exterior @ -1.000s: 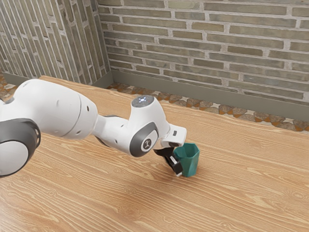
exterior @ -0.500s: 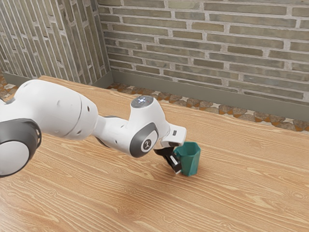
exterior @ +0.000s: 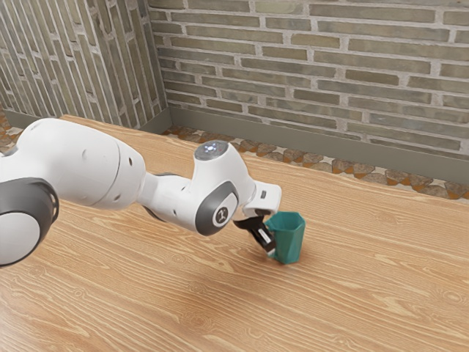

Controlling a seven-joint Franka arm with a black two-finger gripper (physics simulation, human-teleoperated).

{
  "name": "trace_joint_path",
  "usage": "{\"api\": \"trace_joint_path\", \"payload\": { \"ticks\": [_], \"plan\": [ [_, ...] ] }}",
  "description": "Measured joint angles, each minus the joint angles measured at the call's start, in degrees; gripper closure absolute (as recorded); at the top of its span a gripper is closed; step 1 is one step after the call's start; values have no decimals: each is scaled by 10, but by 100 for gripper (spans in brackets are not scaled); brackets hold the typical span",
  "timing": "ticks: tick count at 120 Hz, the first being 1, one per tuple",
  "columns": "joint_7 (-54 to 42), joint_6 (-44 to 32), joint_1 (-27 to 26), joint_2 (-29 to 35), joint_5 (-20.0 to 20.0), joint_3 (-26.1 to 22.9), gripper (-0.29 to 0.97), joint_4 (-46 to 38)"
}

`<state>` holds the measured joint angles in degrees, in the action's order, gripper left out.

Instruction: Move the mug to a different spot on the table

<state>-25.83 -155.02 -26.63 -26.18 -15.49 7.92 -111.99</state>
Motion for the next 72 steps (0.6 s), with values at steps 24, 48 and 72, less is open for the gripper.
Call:
{"api": "trace_joint_path", "payload": {
  "ticks": [24, 48, 72],
  "plan": [
    [1, -11, 2, 16, -5, 1, 58, -3],
    [3, -17, 3, 28, -6, 1, 64, -4],
    [6, -21, 6, 61, -4, 1, 67, -21]
  ]
}}
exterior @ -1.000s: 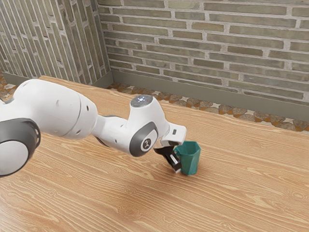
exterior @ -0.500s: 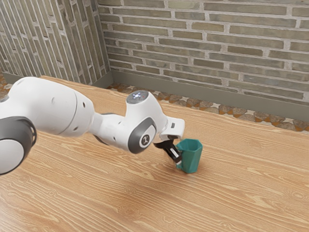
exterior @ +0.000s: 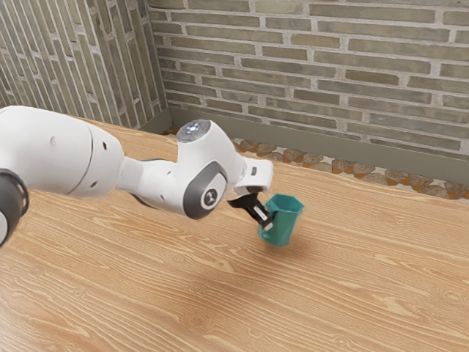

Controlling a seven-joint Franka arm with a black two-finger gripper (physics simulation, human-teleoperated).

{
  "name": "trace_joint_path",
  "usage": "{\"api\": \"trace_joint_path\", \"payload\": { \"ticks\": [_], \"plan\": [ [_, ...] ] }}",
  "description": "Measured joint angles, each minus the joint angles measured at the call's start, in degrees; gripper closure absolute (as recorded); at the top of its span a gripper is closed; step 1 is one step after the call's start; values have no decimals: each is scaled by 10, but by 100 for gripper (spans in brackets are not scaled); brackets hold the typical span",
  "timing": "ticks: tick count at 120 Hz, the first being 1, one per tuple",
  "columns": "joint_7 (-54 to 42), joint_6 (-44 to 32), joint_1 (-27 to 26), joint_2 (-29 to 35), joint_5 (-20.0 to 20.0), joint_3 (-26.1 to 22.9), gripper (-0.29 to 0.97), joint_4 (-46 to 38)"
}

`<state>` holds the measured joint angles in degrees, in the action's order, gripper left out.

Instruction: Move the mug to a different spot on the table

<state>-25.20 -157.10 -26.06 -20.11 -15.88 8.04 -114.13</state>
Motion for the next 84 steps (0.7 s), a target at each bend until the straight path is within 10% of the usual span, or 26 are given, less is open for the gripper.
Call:
{"api": "trace_joint_path", "payload": {
  "ticks": [84],
  "plan": [
    [8, -29, 145, 223, 7, -3, 68, -207]
  ]
}}
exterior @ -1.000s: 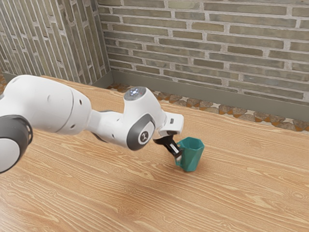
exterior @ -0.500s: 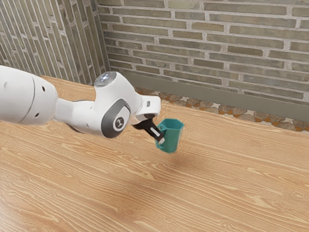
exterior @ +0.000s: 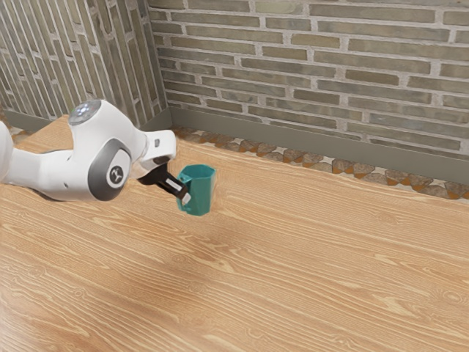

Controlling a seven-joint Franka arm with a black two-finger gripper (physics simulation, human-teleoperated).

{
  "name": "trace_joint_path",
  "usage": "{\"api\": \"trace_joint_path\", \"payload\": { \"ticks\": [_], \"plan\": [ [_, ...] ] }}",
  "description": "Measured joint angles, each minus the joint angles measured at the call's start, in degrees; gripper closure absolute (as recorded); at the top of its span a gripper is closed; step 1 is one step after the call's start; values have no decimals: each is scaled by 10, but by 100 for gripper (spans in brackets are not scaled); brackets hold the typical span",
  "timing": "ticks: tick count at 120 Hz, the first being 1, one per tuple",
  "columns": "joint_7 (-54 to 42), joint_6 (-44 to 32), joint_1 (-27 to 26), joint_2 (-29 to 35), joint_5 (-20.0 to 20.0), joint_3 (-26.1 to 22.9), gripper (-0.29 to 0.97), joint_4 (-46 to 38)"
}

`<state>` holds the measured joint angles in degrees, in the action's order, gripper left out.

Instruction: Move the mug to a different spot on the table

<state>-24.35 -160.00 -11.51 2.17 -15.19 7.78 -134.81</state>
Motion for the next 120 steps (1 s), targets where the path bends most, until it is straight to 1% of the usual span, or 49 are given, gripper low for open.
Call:
{"api": "trace_joint_path", "payload": {
  "ticks": [18, 27, 56, 80, 89, 96, 120],
  "plan": [
    [1, -1, 35, 13, 1, 0, 69, -24],
    [1, -1, 44, 17, 1, 1, 69, -37],
    [3, -1, 41, 16, 1, 1, 69, -55],
    [4, -14, 52, -11, -1, -1, 68, -54],
    [4, -26, 60, -22, -2, -9, 68, -54],
    [4, -34, 46, -29, -3, 6, 68, -53],
    [3, -66, 41, -51, -7, 4, 68, -51]
  ]
}}
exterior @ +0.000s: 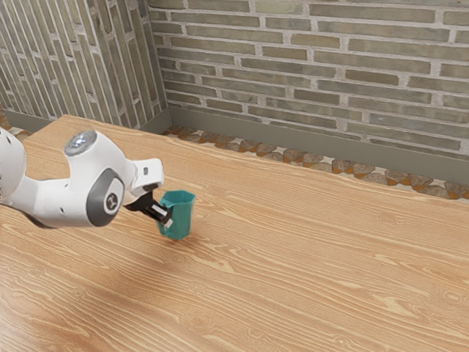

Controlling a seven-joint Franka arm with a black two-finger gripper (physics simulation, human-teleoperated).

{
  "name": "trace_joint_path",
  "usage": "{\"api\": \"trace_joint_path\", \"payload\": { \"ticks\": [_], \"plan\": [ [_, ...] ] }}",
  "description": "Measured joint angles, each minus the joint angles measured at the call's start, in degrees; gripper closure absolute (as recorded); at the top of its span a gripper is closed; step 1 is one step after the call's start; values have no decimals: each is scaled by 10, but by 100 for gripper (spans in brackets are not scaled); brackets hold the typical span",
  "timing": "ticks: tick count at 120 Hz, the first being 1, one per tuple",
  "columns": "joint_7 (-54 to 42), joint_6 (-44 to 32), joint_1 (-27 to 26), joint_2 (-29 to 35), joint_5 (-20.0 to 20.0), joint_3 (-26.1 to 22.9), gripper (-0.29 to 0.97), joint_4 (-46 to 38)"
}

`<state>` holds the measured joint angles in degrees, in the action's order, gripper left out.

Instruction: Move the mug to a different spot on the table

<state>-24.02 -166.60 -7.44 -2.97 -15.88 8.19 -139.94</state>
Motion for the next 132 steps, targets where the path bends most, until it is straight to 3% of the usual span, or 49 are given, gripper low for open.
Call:
{"api": "trace_joint_path", "payload": {
  "ticks": [60, 94, 132],
  "plan": [
    [0, -42, -5, -39, -11, -2, 65, 4],
    [0, -45, -6, -39, -12, -2, 44, 4],
    [17, 66, -5, 90, -12, -2, 30, -49]
  ]
}}
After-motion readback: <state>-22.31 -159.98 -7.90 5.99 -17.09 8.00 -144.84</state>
